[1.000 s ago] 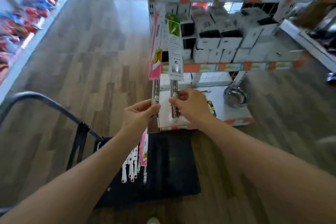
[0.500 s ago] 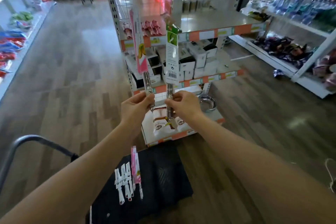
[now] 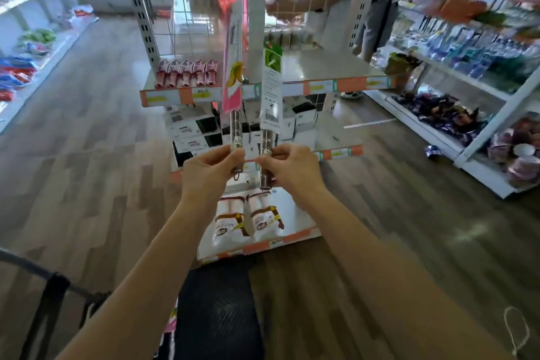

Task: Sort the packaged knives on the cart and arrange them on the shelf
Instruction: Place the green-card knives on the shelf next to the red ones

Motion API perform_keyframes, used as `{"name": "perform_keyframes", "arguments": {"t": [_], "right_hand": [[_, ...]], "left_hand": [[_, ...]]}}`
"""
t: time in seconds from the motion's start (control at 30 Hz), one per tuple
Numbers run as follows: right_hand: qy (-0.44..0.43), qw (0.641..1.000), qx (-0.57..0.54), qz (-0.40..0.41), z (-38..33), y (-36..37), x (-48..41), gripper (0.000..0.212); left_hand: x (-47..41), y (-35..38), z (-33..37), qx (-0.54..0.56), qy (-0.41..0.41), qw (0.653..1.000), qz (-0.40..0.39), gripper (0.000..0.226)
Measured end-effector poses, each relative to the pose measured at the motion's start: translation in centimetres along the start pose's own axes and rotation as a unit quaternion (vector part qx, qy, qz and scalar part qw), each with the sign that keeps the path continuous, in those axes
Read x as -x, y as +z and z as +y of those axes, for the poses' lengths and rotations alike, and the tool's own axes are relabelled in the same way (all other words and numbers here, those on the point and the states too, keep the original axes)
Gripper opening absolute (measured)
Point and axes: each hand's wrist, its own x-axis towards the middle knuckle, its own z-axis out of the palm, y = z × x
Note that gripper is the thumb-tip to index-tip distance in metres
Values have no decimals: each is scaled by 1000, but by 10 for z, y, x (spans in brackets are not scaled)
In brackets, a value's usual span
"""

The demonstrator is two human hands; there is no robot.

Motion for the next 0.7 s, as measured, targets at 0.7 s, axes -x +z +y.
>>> {"name": "perform_keyframes", "arguments": {"t": [0.7], "right_hand": [[64,976,-80,-190,22,-78,-167,10]], "left_hand": [[-114,106,-3,13,-17,996,91,12]]}}
